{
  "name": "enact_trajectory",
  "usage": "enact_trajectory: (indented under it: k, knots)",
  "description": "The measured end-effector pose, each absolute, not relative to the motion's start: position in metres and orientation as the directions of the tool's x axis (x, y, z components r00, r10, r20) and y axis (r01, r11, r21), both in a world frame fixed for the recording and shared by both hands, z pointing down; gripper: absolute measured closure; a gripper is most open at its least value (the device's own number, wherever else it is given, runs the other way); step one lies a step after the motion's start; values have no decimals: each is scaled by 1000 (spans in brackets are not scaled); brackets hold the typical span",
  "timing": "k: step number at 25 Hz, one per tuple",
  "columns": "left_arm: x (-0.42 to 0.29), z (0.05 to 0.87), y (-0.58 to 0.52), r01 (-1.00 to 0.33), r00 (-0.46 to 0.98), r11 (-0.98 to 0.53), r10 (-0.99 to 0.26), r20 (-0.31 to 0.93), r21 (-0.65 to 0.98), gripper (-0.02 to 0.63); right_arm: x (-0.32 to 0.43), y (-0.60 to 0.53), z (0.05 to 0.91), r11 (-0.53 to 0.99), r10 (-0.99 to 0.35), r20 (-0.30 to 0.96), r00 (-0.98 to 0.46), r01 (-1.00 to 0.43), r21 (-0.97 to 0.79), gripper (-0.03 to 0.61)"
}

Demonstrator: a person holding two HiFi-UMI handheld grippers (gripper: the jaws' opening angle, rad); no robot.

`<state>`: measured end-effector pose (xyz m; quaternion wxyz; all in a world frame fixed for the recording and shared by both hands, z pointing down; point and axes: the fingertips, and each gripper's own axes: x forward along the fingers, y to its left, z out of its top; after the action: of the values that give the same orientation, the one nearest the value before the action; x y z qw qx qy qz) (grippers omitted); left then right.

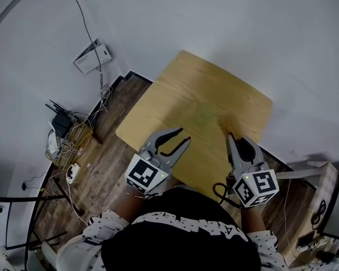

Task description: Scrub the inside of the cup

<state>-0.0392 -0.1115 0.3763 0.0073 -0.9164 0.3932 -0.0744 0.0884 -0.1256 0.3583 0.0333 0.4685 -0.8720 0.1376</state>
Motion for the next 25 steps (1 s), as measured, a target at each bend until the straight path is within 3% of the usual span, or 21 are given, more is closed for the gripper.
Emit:
enact_trajectory:
  k: [9,25]
  knots:
    - [-54,391,-119,-737,650,-670,-738,181,-84,454,85,-133,368,519,-809,193,-555,-829,-210,506]
    - [-34,464,-170,-643,740,-766,-618,266,9,354,92,-156,389,404,-850,282,-445,-894,-195,506]
